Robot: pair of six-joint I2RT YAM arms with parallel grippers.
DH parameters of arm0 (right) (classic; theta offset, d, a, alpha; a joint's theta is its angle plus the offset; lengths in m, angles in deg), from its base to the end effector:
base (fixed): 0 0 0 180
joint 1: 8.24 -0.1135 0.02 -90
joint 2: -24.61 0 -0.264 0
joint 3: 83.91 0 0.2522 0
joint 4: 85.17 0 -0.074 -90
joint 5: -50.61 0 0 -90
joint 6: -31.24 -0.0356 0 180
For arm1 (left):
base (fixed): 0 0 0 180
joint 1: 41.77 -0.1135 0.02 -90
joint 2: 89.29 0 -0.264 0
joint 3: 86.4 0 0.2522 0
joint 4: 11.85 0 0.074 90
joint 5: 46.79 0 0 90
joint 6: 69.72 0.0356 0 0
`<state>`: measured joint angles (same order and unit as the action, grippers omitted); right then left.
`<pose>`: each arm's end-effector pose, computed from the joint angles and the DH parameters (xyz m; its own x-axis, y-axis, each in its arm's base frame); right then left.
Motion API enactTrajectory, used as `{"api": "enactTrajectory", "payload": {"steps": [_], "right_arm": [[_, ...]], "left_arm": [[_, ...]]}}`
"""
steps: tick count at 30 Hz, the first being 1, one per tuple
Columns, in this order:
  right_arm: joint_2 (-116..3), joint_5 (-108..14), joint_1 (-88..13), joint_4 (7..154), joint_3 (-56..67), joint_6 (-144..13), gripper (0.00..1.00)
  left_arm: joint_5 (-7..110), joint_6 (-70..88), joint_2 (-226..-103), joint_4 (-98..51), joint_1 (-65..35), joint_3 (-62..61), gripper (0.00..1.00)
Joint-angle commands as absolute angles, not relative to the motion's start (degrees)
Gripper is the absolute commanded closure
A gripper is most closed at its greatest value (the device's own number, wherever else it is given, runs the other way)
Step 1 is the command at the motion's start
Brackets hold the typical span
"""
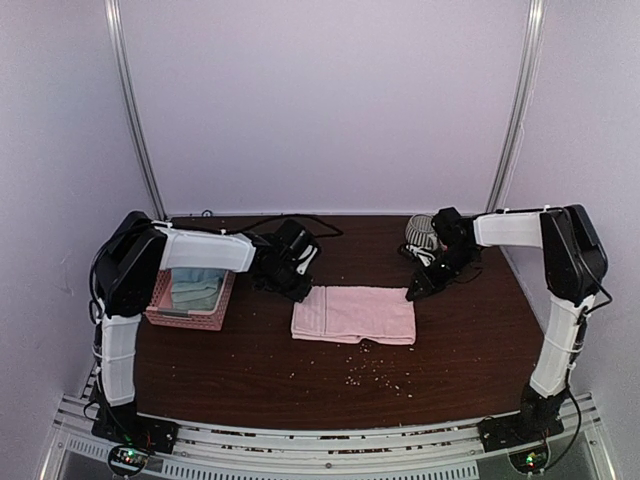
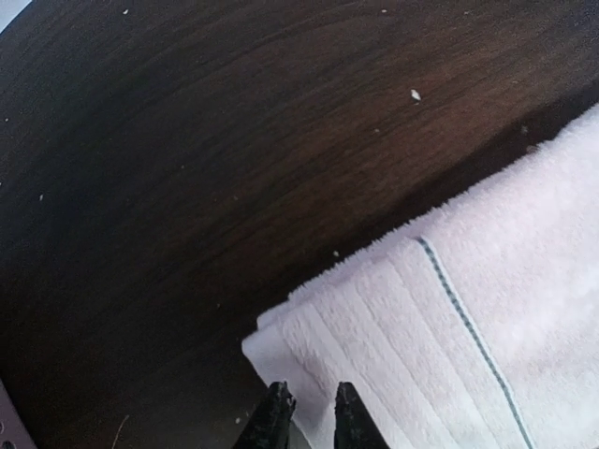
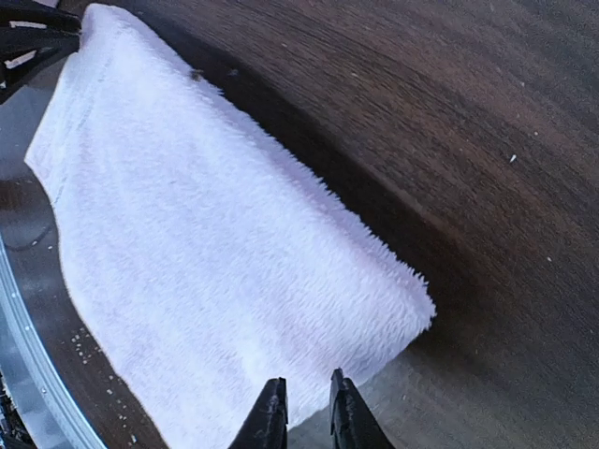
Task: Roll the towels
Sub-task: Smooth out the towel at the center of the board.
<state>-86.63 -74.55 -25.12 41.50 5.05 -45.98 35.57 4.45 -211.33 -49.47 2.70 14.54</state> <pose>0.3525 0.1284 0.1641 -0.8211 -0.4382 -0.3658 -0.5701 0.6602 0.4890 0.3259 -0.3133 0.1531 -0.7627 0.3699 -0.5305 0.4542 0.8903 -0.0323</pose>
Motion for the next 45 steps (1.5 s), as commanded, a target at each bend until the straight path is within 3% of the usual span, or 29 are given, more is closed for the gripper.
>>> {"api": "enactTrajectory", "payload": {"steps": [1,12,28,38,45], "right_arm": [[-79.1,-79.8,-24.6,37.3,4.6,-41.4,0.83],[-77.6,-80.7,-27.3,34.0,-5.4,-34.1,0.85],[-82.1,-65.4,-28.1,36.0,-7.9,-35.6,0.87],[-74.5,-80.3,-29.5,32.1,-3.2,-33.1,0.87],[-82.5,-79.6,-36.0,37.2,-1.7,-36.7,0.88]], "left_arm": [[42.1,5.5,-201.9,-45.7,3.7,10.4,0.82],[54.8,4.4,-198.2,-43.5,8.2,-0.1,0.89],[42.8,5.5,-202.9,-51.8,8.8,-2.3,0.94],[45.9,6.5,-202.3,-50.8,8.8,0.5,0.94],[45.1,6.7,-202.8,-50.7,8.8,0.4,0.94]]}}
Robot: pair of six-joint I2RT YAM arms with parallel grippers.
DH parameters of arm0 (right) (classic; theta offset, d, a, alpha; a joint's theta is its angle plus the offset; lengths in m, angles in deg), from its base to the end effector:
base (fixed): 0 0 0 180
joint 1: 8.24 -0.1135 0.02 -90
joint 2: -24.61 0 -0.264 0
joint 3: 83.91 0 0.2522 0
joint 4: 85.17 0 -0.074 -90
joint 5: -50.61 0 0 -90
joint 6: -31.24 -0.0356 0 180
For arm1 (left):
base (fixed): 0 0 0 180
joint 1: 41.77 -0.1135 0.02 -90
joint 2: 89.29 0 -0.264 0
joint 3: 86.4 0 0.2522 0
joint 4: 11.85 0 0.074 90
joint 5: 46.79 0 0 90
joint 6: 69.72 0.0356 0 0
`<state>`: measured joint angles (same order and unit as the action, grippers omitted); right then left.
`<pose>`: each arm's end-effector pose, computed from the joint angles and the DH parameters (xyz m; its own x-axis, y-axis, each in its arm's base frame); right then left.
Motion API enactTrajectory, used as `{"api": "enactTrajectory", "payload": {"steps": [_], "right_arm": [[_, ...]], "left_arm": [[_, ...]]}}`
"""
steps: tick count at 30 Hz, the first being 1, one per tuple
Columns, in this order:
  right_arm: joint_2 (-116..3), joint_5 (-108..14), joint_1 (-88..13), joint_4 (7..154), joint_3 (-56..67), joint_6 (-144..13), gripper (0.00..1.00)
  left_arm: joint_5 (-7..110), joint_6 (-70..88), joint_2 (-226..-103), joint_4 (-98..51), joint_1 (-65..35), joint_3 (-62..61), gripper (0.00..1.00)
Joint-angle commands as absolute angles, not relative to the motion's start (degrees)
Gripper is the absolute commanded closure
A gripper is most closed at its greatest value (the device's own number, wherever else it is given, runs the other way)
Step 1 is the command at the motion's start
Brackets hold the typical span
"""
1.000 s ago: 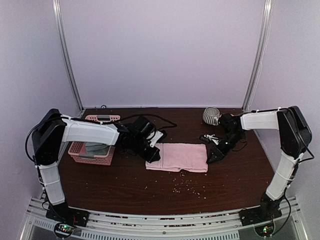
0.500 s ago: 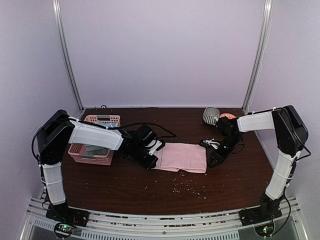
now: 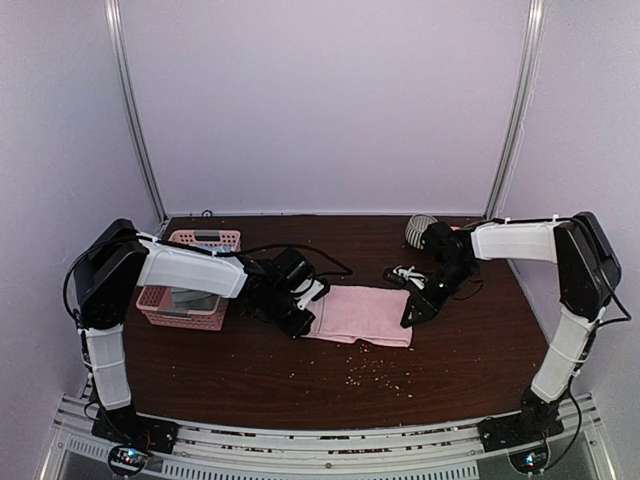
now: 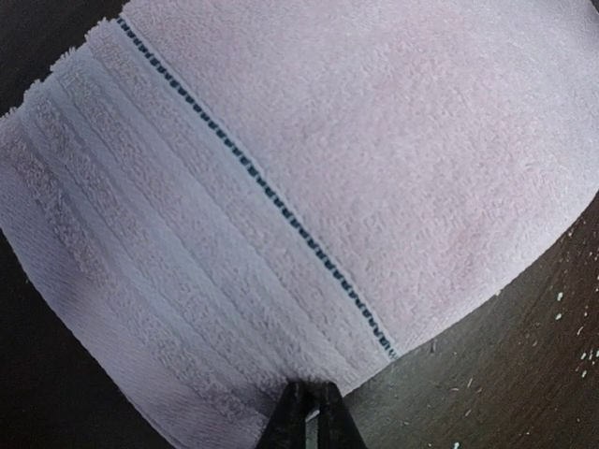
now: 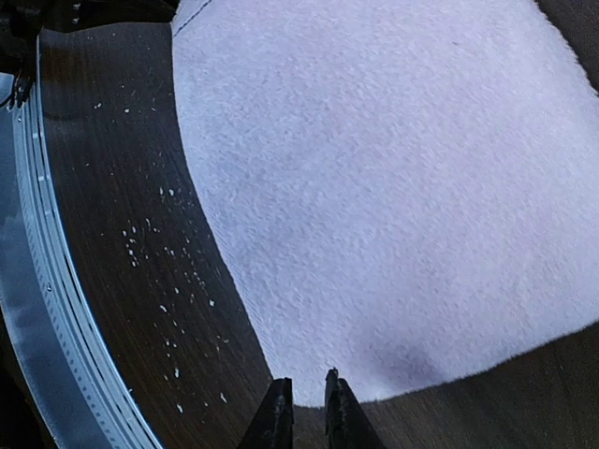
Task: Roll the towels
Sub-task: Smooth out the towel at the center of the board.
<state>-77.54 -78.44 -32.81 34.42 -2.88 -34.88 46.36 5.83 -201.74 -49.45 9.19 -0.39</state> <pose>0.2870 0.1559 0.1802 -0.6576 -0.6464 -0.3869 -0.7366 0.4440 0.5102 0.2470 -0.3077 0.1467 -0.7457 0.5240 -0.4116 0.6244 0.7652 -0.1571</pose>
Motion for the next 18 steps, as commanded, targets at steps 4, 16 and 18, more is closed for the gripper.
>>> {"api": "enactTrajectory", "payload": {"steps": [4,16,18], "right_arm": [[-86.4,-69.0,-38.0,38.5,0.3,-40.7,0.89],[-84.7,-59.8,-39.3,26.5,-4.3,-35.4,0.89],[-83.9,-63.0,-41.5,27.1,-4.3,-35.9,0.89]], "left_arm": [[42.3,7.5,-202.3,-51.1,8.8,-0.9,0.95],[35.0,10.7,-204.5,-51.9,4.8,1.0,0.98],[35.2,11.6,-206.0,-51.5,4.5,3.7,0.99]]}}
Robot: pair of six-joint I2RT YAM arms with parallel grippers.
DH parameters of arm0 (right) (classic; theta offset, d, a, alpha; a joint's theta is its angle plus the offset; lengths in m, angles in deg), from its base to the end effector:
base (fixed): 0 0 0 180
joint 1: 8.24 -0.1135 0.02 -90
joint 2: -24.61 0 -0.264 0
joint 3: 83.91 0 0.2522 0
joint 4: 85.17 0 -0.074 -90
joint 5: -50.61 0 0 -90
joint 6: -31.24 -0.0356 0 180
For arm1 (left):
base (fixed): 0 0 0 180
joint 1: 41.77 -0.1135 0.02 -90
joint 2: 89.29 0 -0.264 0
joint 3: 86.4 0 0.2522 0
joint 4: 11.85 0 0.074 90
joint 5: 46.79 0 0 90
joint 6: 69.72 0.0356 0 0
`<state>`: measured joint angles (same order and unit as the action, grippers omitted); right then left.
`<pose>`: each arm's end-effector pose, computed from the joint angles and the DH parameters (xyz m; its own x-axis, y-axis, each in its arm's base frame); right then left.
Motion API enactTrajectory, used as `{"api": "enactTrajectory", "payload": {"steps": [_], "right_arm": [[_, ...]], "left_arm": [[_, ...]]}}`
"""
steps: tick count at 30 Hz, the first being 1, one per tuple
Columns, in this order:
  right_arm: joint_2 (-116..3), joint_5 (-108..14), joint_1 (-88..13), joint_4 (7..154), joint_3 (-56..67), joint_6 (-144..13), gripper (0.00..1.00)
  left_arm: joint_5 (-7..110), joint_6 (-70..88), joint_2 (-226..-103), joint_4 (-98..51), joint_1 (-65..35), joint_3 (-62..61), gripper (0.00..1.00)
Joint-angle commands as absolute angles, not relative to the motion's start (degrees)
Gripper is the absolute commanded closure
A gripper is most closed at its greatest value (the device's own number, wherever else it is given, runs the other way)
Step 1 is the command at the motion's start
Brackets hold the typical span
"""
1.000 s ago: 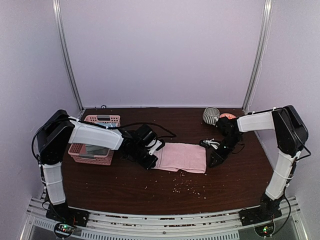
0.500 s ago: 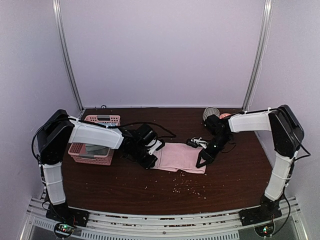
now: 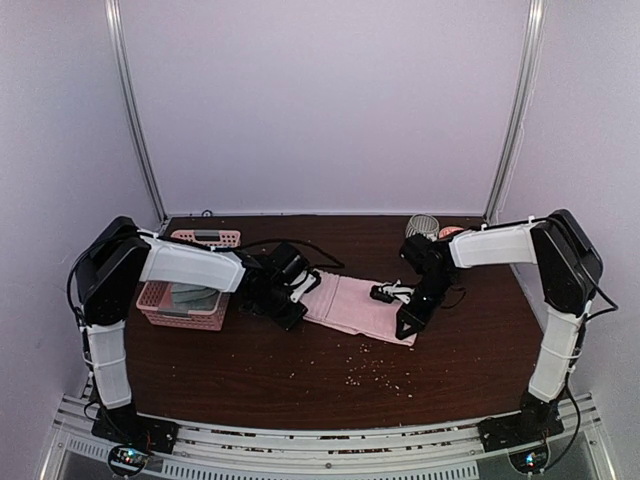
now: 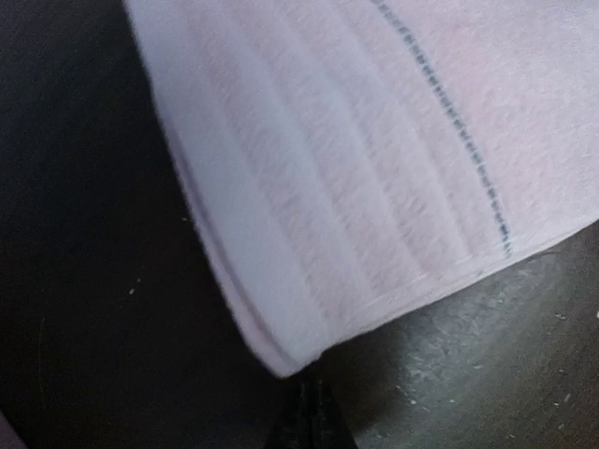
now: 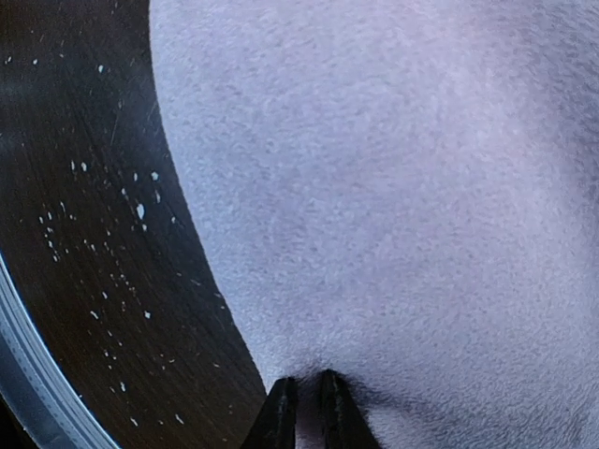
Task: Roll the towels
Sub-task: Smooth out the towel at the center of the board, then rotate the towel at the center of the board.
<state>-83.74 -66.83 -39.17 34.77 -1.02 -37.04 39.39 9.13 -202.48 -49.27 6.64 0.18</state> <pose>0.2824 0.1884 0.1504 -0.6142 -0.7509 -0.2426 -0.7689 0.5004 0.3979 0.2656 -0.2956 0.1447 -0.7261 0.5274 -0.4412 0.5978 0.8013 -0.0259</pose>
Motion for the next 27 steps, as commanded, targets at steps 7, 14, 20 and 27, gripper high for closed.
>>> {"api": "enactTrajectory", "payload": {"steps": [7,14,20,27], "right_arm": [[-88.9,-86.1,-46.1,20.3,6.9,-33.8,0.86],[-84.1,-92.2,-43.2,15.2,16.0,-28.9,0.82],[-72.2,-76.3,-30.3,38.8,9.3,-43.9,0.78],[-64.9,-73.6,-19.8,53.5,2.6,-48.9,0.75]], "left_arm": [[40.1,11.9,-210.7,-48.1,0.4,13.4,1.0],[38.5,6.7,-203.1,-45.7,0.0,11.0,0.97],[49.4,3.2,-200.9,-40.8,0.2,10.3,0.95],[50.9,0.1,-212.0,-40.5,3.0,21.4,0.98]]}}
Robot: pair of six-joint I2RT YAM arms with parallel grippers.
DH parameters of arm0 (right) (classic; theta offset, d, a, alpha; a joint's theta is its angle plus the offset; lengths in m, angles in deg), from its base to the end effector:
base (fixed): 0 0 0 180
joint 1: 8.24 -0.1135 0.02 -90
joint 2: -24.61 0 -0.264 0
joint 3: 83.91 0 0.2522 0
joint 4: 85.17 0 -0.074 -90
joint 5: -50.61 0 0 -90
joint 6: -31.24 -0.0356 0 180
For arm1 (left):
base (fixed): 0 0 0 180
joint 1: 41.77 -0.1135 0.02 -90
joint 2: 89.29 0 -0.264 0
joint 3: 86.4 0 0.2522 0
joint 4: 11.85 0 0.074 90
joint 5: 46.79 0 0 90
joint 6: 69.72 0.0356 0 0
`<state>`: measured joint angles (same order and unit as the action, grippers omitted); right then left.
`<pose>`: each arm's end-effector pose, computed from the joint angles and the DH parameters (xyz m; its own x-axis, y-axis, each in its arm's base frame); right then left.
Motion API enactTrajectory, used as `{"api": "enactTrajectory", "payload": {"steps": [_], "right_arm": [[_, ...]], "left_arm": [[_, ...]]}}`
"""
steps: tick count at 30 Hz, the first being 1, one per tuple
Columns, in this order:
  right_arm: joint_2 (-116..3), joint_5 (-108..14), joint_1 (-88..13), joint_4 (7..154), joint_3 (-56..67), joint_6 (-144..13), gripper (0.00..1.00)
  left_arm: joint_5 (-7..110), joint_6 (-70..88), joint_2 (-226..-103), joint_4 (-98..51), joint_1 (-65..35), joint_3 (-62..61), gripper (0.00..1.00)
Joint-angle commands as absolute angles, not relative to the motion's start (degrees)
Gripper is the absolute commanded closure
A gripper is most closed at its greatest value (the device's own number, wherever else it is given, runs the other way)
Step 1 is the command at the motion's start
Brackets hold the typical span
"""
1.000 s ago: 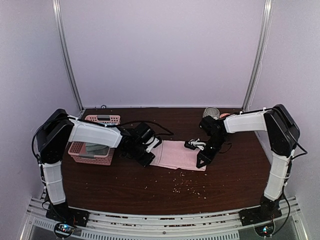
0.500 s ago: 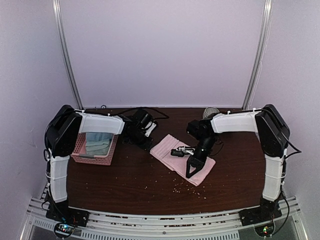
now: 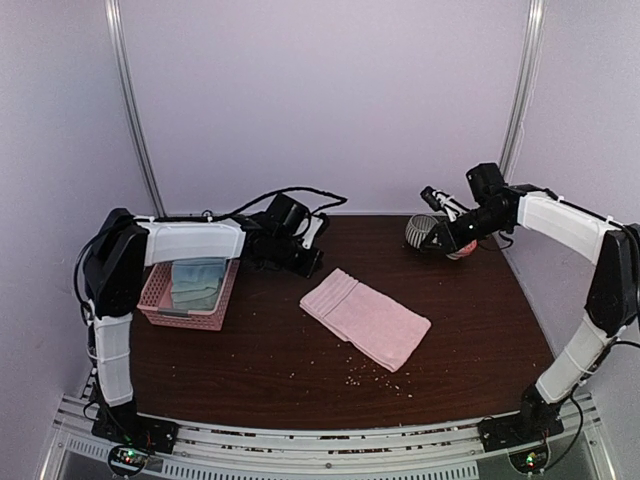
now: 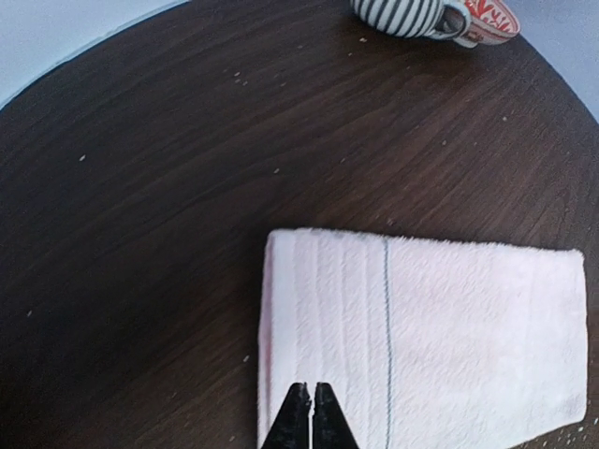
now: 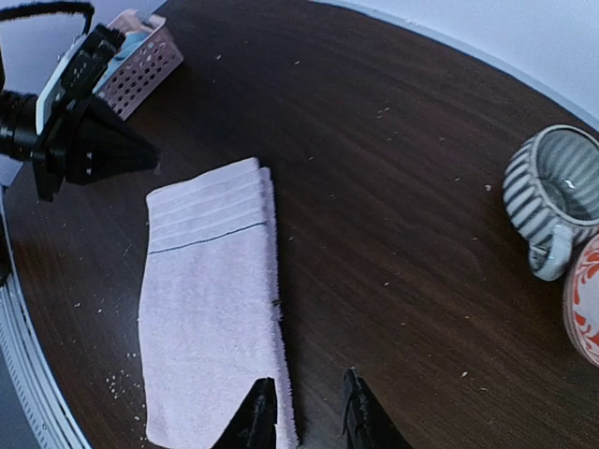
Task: Roll the towels
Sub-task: Rotate the towel at the center of the board.
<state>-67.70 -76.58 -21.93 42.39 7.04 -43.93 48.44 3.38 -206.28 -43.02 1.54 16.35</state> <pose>0.3284 0.1021 0.2887 -0.6209 -0.3611 -0.6958 -0.7182 0.6177 0.3204 0.3333 -0.3187 0.2088 -0.7079 0.2695 -0.6528 0.5475 0.7933 -0.2662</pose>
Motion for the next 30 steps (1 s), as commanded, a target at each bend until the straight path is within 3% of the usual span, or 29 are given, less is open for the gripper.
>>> {"api": "enactTrajectory", "payload": {"steps": [1,8,12,21,25,30], "right_arm": [[-64.1,-73.5,-19.0,55.5,1.0,-49.8,0.75],[-63.5,-79.2,-17.2,56.8,-3.7,-46.7,0.73],[-64.2,-71.5,-17.1,53.5,-3.6,-44.4,0.78],[-60.9,-74.0,-17.1,52.9,-9.1,-38.9,0.78],[-62.4,-75.0,-17.1,52.9,-9.9,-39.3,0.78],[-65.5,-72.9,-17.1,51.7,-9.2,-38.5,0.78]], "left_arm": [[50.5,-0.7,-213.4,-40.5,3.0,22.5,0.99],[49.6,-7.2,-220.6,-38.6,3.0,26.5,1.0],[50.8,-7.2,-226.6,-39.2,3.0,31.3,1.0],[61.3,-6.1,-242.4,-38.4,2.9,54.3,0.99],[60.1,-3.4,-239.1,-37.6,2.7,54.4,0.93],[54.5,0.7,-224.8,-33.5,2.9,39.4,0.82]]}}
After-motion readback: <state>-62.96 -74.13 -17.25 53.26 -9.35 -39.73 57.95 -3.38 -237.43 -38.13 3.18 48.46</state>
